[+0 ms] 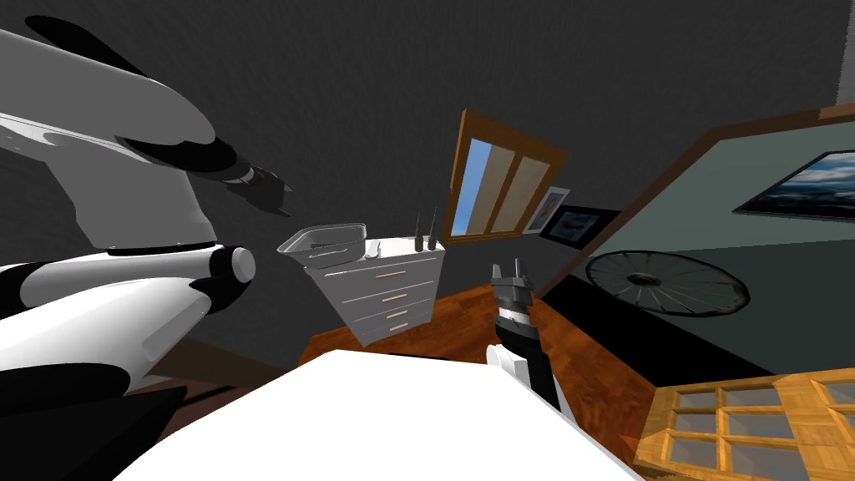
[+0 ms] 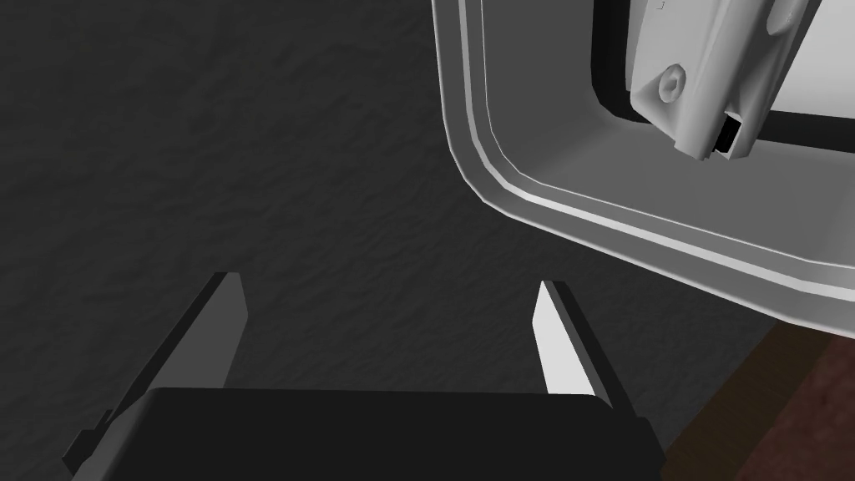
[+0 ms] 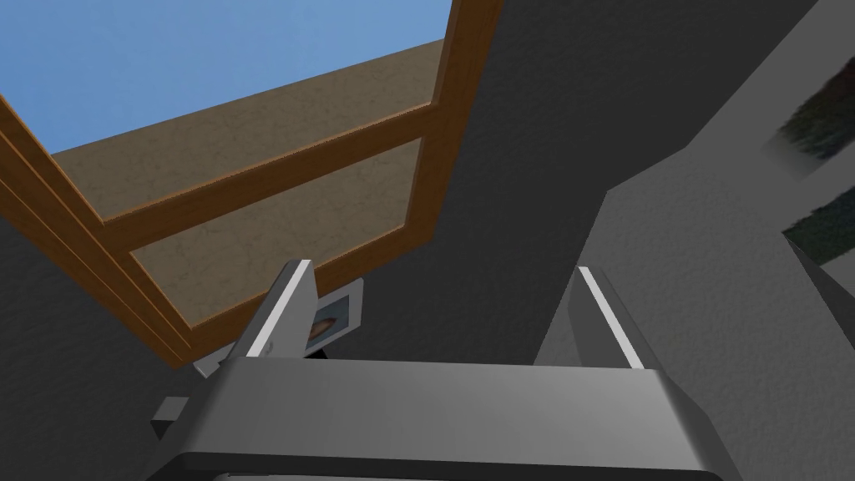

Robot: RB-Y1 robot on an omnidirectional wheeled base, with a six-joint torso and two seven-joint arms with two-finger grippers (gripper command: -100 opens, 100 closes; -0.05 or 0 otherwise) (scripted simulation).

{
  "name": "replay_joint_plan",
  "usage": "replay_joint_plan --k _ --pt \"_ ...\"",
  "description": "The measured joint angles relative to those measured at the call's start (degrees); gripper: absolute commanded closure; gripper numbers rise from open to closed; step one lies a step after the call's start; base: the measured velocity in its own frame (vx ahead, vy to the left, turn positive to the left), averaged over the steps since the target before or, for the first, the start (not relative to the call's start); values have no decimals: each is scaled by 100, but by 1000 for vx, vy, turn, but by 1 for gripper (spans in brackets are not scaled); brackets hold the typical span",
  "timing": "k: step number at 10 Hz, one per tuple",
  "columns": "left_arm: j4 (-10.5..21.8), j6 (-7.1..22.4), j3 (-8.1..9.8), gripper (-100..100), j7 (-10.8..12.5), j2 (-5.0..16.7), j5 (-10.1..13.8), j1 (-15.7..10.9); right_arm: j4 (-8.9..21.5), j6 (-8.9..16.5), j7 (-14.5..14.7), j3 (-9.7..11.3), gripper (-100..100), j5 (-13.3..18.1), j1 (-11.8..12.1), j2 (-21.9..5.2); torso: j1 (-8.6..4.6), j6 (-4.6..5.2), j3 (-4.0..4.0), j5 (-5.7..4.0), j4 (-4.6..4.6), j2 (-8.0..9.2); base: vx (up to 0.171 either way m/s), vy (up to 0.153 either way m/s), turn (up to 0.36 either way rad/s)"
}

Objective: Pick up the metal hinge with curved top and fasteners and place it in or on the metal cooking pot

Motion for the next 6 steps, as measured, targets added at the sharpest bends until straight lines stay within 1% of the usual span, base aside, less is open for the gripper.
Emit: replay_joint_plan --k 1,6 --pt "6 13 -2 0 2 12 9 -7 0 0 0 0 0 0 0 0 2 0 3 1 0 6 0 0 0" --pt "5 12 -2 0 1 10 8 -6 0 0 0 0 0 0 0 0 3 0 9 2 3 15 0 0 0"
